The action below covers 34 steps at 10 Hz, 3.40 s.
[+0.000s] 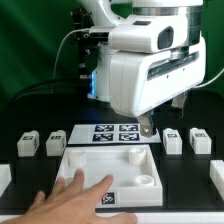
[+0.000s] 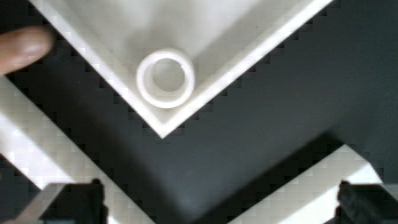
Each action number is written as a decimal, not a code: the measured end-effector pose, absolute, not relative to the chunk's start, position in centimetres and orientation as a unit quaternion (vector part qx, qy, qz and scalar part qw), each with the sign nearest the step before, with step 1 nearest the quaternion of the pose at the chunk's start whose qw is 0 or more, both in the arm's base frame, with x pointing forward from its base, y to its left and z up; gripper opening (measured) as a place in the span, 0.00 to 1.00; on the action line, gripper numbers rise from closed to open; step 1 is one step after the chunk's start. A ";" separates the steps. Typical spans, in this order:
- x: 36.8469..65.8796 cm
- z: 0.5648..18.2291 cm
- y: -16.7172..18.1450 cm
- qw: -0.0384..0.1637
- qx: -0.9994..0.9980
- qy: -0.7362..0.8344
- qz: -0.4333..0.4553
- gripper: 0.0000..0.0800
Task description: Assemble one leg
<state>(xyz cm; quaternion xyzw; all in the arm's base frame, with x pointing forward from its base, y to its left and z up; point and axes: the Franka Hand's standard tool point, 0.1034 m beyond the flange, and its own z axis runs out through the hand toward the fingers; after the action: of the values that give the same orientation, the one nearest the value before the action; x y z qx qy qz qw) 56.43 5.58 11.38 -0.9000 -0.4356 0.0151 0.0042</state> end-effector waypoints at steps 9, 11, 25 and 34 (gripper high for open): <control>54.1 10.7 4.9 -0.001 -0.865 -0.502 0.002 0.81; 49.7 9.0 2.7 0.003 -0.800 -0.600 0.007 0.81; 44.7 0.8 -2.3 0.022 -0.726 -0.687 -0.001 0.14; 45.6 1.1 -1.4 0.019 -0.722 -0.692 -0.008 0.07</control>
Offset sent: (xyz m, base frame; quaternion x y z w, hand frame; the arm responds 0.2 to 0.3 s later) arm 0.0000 0.0000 0.0000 0.0000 0.0000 0.0000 1.0000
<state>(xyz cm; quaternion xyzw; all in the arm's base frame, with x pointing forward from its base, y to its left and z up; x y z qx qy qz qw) 45.59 -1.37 1.08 -0.7215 -0.6921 -0.0078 0.0192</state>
